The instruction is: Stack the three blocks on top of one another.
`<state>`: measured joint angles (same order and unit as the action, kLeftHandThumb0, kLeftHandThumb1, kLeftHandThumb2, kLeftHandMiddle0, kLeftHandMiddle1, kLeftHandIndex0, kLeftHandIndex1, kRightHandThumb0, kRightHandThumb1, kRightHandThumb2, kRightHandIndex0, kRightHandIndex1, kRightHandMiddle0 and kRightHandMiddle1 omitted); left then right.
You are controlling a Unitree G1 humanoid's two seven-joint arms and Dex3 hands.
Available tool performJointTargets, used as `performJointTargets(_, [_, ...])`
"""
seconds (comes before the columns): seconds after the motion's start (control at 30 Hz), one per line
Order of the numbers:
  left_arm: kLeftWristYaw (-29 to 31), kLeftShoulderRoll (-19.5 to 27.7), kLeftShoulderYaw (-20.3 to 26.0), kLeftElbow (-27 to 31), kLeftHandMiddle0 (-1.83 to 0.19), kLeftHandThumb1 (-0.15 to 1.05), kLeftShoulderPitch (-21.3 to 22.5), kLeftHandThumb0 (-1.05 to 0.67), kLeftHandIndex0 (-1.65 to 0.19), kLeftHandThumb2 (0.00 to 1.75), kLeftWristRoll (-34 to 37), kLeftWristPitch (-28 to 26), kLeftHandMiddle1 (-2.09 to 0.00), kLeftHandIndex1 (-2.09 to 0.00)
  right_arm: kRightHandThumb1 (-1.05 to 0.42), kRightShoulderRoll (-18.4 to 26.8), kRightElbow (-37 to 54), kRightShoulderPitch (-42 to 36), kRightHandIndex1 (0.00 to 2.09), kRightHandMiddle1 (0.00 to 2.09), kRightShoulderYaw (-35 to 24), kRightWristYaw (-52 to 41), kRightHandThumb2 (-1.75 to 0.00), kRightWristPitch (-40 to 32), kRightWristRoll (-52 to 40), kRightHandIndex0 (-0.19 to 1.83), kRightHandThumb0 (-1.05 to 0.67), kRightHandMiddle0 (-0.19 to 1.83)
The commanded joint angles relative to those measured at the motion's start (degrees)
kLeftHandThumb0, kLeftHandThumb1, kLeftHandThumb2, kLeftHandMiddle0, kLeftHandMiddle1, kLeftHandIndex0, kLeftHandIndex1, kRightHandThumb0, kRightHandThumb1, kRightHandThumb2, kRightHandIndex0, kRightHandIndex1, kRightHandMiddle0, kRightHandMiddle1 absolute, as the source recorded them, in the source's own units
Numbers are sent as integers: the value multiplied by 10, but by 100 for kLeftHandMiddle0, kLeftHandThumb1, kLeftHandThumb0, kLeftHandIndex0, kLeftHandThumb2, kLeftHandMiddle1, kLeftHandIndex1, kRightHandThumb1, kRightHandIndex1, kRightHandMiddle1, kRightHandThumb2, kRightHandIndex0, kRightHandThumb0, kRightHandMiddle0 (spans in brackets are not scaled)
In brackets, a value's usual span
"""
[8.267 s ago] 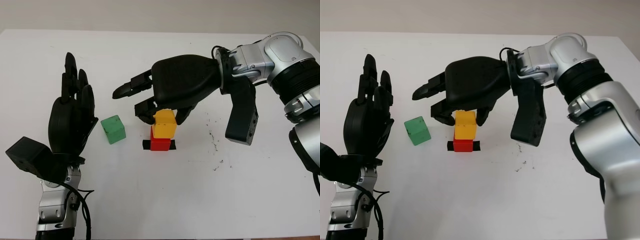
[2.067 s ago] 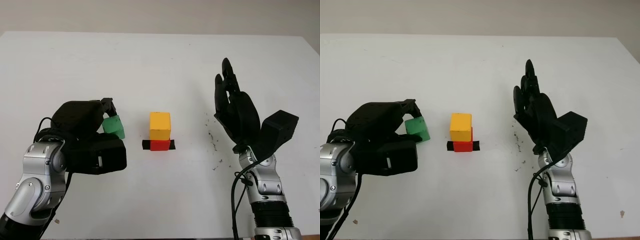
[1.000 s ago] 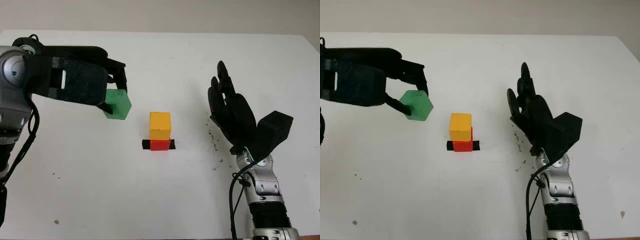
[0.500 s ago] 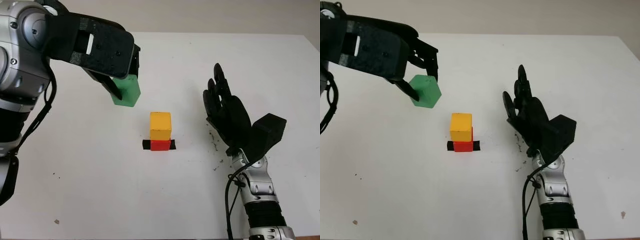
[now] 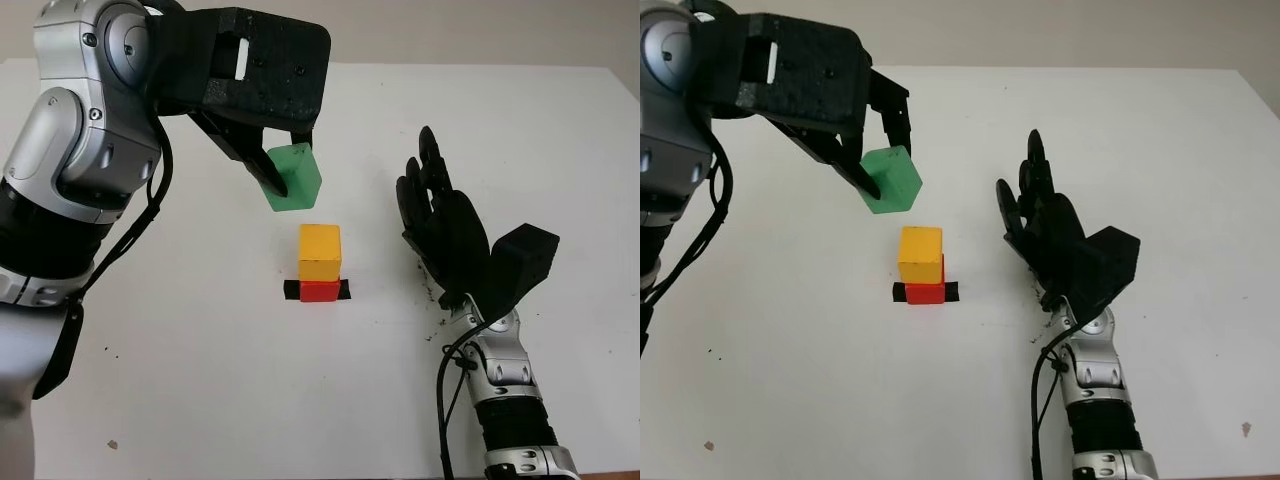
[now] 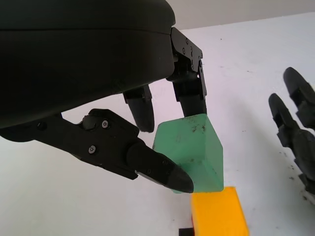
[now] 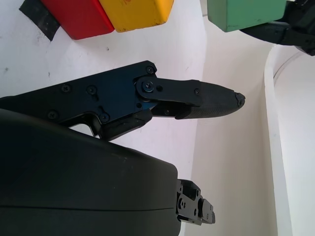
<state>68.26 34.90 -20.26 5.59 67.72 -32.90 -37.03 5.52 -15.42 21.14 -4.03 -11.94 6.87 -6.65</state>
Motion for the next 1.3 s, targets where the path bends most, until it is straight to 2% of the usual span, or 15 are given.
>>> performJointTargets(0.0, [-1,-7,-2,17,-7,101,5,-33,-34,5,5,-21,-101,-157,-105,-2,-2,9,0,2,2,2,-48,-3,0,-19,-75,-19])
performJointTargets(0.1, [-7,-17,-4,34,-6,102,2,-32,-36,5,12,-56,-127,-180,-105,-2,3,8,0,3,3,3,-48,-9,-1,-19,-75,-19])
performJointTargets(0.17, [-11,-17,-7,44,2,102,-1,-33,-35,6,15,-68,-127,-193,-105,-2,2,9,0,2,3,3,-48,-9,-2,-19,-77,-19])
performJointTargets(0.23, [-12,-15,-14,60,-3,103,-6,-32,-36,5,17,-85,-81,-195,-105,-5,0,10,0,3,2,3,-48,-3,-4,-19,-79,-19])
performJointTargets(0.27, [-13,-15,-15,67,-11,104,-10,-31,-35,5,20,-90,-82,-199,-105,-5,-1,11,0,2,3,3,-48,1,-4,-19,-79,-19])
performJointTargets(0.3, [-15,-14,-17,72,-12,104,-13,-30,-36,5,22,-93,-90,-199,-105,-6,-2,12,0,2,3,5,-49,3,-3,-19,-80,-19])
performJointTargets(0.4, [-19,-6,-23,80,-24,105,-20,-31,-31,6,28,-86,-184,-205,-105,-9,-7,16,0,3,3,8,-48,6,-2,-19,-78,-19])
performJointTargets(0.47, [-19,-5,-27,84,-41,105,-20,-29,-25,6,29,-90,-204,-207,-105,-10,-4,17,0,3,4,9,-47,0,-3,-19,-79,-19])
performJointTargets(0.6, [-19,0,-37,87,-72,105,-18,-26,-23,7,28,-79,-209,-209,-105,-11,1,15,0,4,6,16,-48,-6,1,-19,-79,-18])
performJointTargets(0.8, [-23,12,-52,91,-105,105,-25,-23,-53,13,19,-49,-209,-209,-105,-10,2,12,0,5,6,17,-49,-4,0,-19,-78,-18])
performJointTargets(0.93, [-34,23,-63,91,-98,105,-41,-22,-42,14,5,-3,-209,-209,-105,-12,-4,16,0,5,2,12,-48,-4,-9,-19,-77,-18])
performJointTargets(1.03, [-31,21,-66,92,-76,105,-45,-22,-14,12,-5,-6,-209,-209,-105,-13,-4,17,0,5,2,9,-47,-6,-13,-19,-76,-19])
performJointTargets(1.1, [-28,19,-67,90,-62,105,-44,-21,8,11,-9,-8,-209,-138,-105,-11,-5,17,0,5,3,10,-47,-6,-13,-19,-75,-18])
performJointTargets(1.13, [-28,18,-68,89,-65,105,-45,-21,12,11,-9,-4,-209,-135,-105,-11,-6,16,0,5,3,10,-47,-6,-11,-19,-75,-18])
performJointTargets(1.27, [-23,12,-67,86,-75,105,-43,-20,12,12,-9,-19,-209,-193,-105,-10,-14,19,0,5,4,11,-48,4,-7,-19,-76,-19])
